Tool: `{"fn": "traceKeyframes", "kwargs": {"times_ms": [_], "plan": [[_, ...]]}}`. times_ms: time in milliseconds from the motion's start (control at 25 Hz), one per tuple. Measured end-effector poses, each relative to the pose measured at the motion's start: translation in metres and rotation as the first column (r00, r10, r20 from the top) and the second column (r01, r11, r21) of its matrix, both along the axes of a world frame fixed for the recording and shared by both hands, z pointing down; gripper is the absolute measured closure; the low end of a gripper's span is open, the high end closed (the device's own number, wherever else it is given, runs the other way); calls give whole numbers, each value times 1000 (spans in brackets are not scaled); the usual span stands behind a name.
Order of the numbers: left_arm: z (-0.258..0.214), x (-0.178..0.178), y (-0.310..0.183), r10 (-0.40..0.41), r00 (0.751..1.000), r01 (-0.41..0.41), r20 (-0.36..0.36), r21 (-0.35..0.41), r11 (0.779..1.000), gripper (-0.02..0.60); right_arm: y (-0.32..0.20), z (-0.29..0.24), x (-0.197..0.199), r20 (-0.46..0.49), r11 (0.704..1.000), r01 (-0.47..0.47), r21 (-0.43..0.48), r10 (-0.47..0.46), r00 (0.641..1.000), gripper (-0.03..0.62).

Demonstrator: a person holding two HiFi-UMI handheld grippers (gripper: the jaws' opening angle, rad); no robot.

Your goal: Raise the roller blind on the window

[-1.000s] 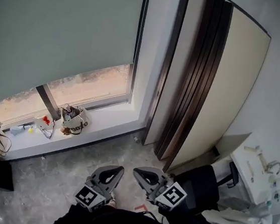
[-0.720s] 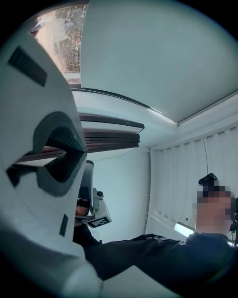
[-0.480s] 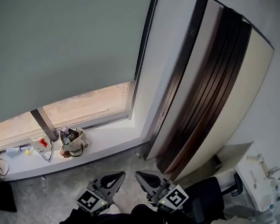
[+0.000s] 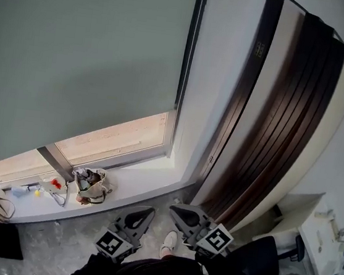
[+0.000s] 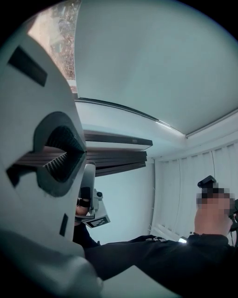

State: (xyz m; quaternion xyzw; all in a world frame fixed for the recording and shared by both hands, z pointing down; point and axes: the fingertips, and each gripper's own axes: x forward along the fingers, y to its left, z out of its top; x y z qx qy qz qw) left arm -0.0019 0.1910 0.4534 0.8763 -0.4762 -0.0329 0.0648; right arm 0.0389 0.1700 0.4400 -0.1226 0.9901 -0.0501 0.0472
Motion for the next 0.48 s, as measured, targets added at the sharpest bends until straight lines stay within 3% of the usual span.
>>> {"fn": "traceKeyframes", "kwargs": {"times_ms": [480], "plan": [[-15, 9, -165, -57, 998, 56, 36, 29, 998, 574, -157, -20, 2, 0, 997, 69, 36, -69, 998, 588]]}}
